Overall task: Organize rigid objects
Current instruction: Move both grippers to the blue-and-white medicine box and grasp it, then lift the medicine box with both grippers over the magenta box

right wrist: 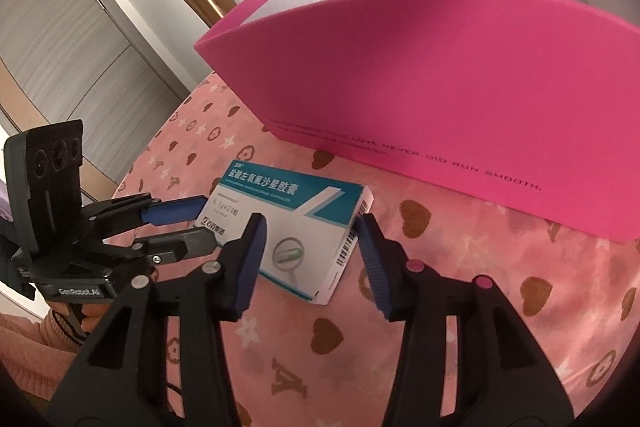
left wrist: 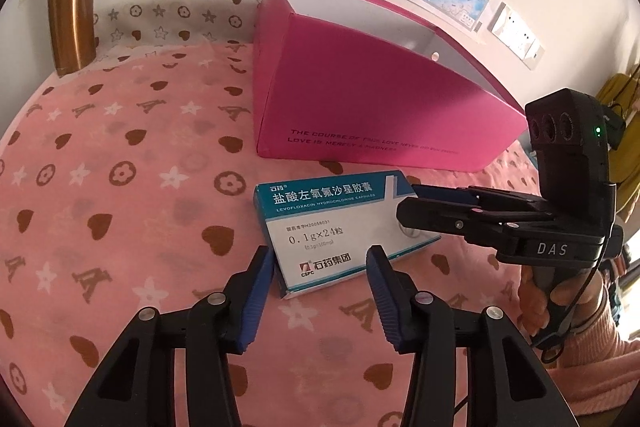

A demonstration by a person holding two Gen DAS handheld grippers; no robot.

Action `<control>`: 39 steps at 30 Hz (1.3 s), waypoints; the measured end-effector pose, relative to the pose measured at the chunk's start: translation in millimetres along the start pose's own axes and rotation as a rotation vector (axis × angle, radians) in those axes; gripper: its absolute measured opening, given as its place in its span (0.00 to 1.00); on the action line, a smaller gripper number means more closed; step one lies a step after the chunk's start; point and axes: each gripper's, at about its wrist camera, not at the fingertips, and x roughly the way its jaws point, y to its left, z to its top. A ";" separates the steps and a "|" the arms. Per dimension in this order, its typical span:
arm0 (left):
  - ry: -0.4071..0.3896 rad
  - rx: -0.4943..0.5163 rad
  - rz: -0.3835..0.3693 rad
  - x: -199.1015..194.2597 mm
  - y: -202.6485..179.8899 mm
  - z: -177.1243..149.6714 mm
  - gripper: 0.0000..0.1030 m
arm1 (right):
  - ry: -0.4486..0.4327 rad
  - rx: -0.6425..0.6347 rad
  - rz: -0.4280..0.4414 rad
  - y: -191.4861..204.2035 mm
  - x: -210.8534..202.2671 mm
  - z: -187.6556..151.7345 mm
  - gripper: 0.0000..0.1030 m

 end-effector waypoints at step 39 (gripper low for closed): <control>-0.002 0.019 -0.019 3.0 -15.8 1.1 0.44 | -0.006 0.006 -0.045 -4.1 -20.7 -14.9 0.43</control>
